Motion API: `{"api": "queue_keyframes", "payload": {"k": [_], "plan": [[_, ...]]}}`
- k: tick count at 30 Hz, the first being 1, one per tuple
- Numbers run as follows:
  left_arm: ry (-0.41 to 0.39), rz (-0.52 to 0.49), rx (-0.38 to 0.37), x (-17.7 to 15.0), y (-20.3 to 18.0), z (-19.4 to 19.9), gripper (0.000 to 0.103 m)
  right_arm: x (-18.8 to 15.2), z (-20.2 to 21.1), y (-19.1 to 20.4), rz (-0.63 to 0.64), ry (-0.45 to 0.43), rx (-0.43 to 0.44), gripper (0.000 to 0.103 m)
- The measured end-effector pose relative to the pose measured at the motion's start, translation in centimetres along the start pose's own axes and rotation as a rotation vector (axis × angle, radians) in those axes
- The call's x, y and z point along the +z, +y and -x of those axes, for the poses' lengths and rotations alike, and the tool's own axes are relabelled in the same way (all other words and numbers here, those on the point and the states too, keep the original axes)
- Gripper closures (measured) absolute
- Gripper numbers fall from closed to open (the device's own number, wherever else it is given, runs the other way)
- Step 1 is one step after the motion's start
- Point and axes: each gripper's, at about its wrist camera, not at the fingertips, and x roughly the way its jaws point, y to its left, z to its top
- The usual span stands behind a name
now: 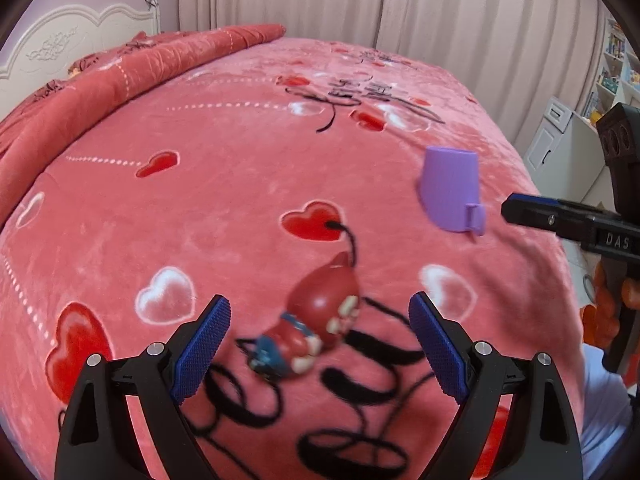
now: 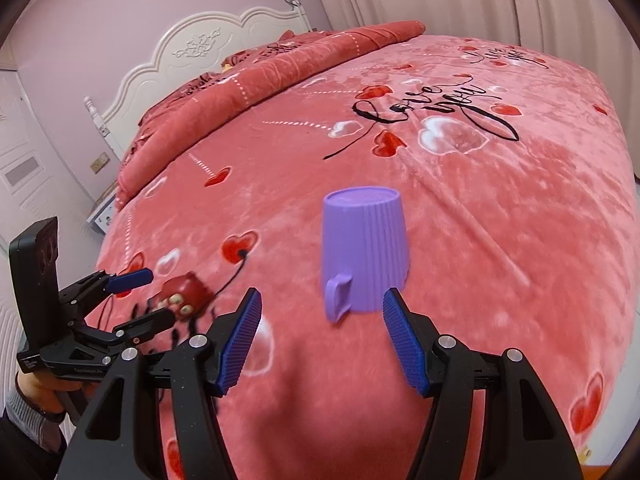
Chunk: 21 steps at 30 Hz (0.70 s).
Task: Collect trash
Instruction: 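Move both open tools back over the purple cup and red figurine, then grasp the red figurine with the left tool while the right tool grasps the purple cup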
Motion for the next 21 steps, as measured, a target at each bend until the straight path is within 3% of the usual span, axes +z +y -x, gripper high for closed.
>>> {"api": "queue_keyframes", "payload": {"k": [7,9,10,13,21], "plan": [[0.031,-0.012,-0.038,0.1,1.0,-2.0,0.013,1.1,-2.8,-1.0,0.013,0.019,-0.032,0.039],[0.038,-0.02,-0.045,0.0,1.1,-2.5,0.013,1.3,-3.4,-1.3,0.01,0.015,-0.046,0.026],[0.041,-0.029,-0.045,-0.1,1.0,-2.7,0.014,1.4,-3.8,-1.4,0.008,0.014,-0.042,0.026],[0.047,-0.027,-0.054,-0.2,1.2,-3.1,0.028,1.8,-4.8,-1.5,0.02,0.019,-0.044,0.026],[0.05,-0.025,-0.064,-0.3,1.3,-3.5,0.05,2.0,-6.8,-1.8,0.022,0.032,-0.05,0.026]]}}
